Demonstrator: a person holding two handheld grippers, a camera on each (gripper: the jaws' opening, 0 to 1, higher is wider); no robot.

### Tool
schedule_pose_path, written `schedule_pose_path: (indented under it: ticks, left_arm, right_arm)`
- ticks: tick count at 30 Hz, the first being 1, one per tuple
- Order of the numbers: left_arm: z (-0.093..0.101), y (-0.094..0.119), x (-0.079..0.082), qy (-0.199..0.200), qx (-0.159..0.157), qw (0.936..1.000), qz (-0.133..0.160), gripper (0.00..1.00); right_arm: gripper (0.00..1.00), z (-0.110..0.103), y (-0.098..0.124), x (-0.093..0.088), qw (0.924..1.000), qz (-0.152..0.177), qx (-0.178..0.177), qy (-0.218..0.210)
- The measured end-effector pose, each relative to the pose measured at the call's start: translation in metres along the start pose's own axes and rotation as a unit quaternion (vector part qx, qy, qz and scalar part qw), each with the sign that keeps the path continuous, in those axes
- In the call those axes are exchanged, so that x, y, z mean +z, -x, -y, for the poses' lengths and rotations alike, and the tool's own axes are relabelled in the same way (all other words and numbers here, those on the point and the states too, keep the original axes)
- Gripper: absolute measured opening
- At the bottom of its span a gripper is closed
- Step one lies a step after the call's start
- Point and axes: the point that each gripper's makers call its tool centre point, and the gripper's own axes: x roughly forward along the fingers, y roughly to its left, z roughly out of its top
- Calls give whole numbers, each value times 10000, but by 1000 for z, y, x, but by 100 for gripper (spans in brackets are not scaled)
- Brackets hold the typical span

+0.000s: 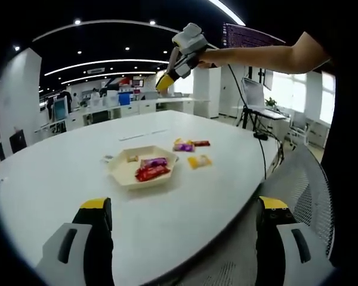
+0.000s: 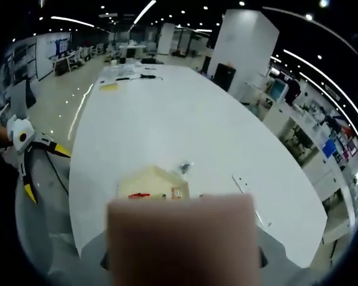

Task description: Place the target food into the container with the food tongs after gripping and lifting it, then release it inside without dropping or visibly crushing the food.

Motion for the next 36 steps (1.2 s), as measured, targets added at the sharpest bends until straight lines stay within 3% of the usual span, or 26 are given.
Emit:
schedule_pose_path:
  ticks: [22, 27, 36]
  left_arm:
    - [2, -1, -3, -21, -29, 10000, -80, 98]
    - [2, -1, -4, -11, -41, 9999, -102, 98]
    - [6, -2, -8, 14, -137, 9996, -233, 94]
  right_arm:
    - [22, -21, 3, -67, 9979, -287, 150, -559]
    - [22, -30, -1, -97, 9963, -546, 198, -632]
    - [22, -46, -13, -146, 9922, -727, 284, -975]
